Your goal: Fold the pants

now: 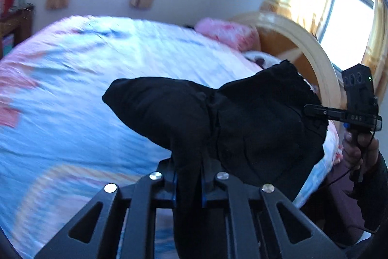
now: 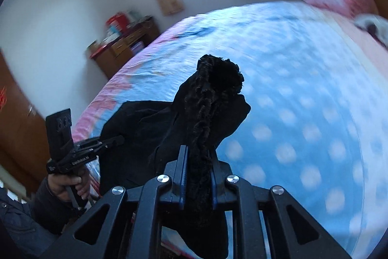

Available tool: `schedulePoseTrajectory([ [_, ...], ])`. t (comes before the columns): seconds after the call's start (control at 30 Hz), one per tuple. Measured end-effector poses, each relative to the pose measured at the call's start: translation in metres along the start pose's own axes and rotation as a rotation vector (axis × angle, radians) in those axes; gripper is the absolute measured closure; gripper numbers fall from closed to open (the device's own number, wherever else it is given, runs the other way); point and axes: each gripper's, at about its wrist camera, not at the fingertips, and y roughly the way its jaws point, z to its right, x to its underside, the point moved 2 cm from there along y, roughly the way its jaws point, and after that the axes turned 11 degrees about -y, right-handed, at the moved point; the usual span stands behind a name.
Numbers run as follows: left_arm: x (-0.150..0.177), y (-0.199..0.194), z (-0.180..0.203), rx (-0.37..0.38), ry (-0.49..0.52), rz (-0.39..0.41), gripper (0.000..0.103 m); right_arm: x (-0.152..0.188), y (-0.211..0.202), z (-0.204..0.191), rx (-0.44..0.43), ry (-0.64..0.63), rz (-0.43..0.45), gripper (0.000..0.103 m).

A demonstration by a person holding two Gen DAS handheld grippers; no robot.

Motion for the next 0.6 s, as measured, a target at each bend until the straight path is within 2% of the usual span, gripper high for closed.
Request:
schedulePoseTrajectory([
  [0.17, -0.04, -0.035, -0.058, -0.142, -0.027, 0.1, 0.09, -0.078, 0.067, -0.03, -0.102, -0.109, -0.009, 0.088],
  [0.3, -0.057, -0.048, -0.105, -0.246, -0.072, 0.136, 0.09, -0.134, 0.147, -0.048, -0.181, -0.148, -0.048, 0.088],
  [0.43, -0.058, -0.034, -0.15, -0.327, -0.112, 0.114, 0.09, -0.154, 0.223, -0.058, -0.224, -0.159, -0.117, 0.088],
  [0.53, -0.049, -0.009, -0.175, -0.36, -0.145, 0.071, 0.089, -0.153, 0.275, -0.059, -0.208, -0.166, -0.175, 0.088],
  [0.6, -0.042, 0.005, -0.194, -0.394, -0.185, 0.054, 0.073, -0.143, 0.306, -0.051, -0.214, -0.121, -0.228, 0.088],
])
